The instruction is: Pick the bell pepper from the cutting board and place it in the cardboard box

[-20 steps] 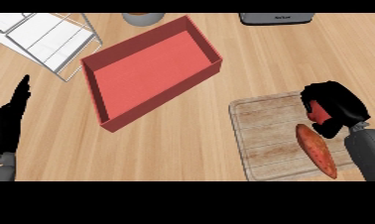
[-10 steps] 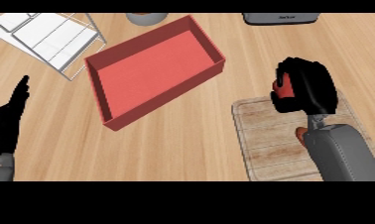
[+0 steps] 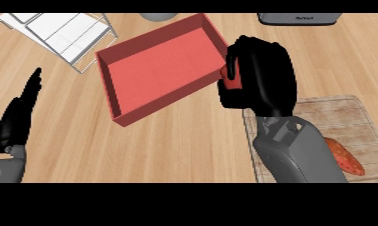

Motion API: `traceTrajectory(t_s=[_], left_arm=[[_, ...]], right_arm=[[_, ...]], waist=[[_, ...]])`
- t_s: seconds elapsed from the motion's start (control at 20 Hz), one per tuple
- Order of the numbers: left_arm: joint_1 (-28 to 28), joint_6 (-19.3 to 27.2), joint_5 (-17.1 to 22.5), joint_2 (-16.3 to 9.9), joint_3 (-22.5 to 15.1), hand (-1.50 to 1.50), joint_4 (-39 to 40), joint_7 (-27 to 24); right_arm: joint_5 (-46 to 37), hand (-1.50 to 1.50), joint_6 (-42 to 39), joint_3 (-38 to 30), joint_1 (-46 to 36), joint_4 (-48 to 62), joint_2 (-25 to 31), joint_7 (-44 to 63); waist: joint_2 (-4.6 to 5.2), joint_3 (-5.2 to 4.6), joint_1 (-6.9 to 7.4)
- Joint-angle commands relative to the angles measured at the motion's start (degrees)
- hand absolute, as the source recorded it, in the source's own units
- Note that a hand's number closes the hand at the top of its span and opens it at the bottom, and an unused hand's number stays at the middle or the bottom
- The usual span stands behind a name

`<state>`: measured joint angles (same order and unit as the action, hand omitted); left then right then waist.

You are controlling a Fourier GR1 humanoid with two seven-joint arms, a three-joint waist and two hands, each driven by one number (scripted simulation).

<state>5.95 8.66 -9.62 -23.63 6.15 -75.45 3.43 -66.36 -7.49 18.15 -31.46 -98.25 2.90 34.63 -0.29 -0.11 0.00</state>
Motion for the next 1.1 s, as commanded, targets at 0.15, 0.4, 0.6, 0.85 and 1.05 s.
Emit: traceTrajectory(t_s=[0.15, 0.4, 0.6, 0.85, 1.05], left_arm=[[1.1, 1.3, -2.1, 2.8, -1.5, 0.00, 3.0, -2.4], [1.2, -1.6, -1.2, 0.9, -1.3, 0.00, -1.6, 1.1], [0.9, -0.5, -1.8, 1.4, -0.4, 0.00, -0.5, 0.2], [2.9, 0.1, -2.9, 3.1, -1.8, 0.00, 1.4, -1.8], [4.9, 0.5, -3.3, 3.8, -2.2, 0.00, 0.5, -0.2]], right_arm=[[8.4, 1.50, 8.0, 1.1, -18.4, 13.5, -2.8, 12.0], [15.0, 1.50, 17.2, -3.9, -28.0, 30.7, -2.9, 9.8], [20.8, 1.50, 21.9, -6.5, -32.7, 41.1, -2.9, 5.5], [25.5, 1.50, 28.3, -7.6, -40.4, 56.6, -2.9, 0.6], [26.4, 1.50, 31.5, -8.4, -43.9, 67.0, -2.9, -1.9]], waist=[[0.60, 0.04, 1.58], [0.77, 0.09, 2.69], [0.74, 0.08, 2.24], [1.48, 0.02, 3.65], [1.83, 0.01, 4.33]])
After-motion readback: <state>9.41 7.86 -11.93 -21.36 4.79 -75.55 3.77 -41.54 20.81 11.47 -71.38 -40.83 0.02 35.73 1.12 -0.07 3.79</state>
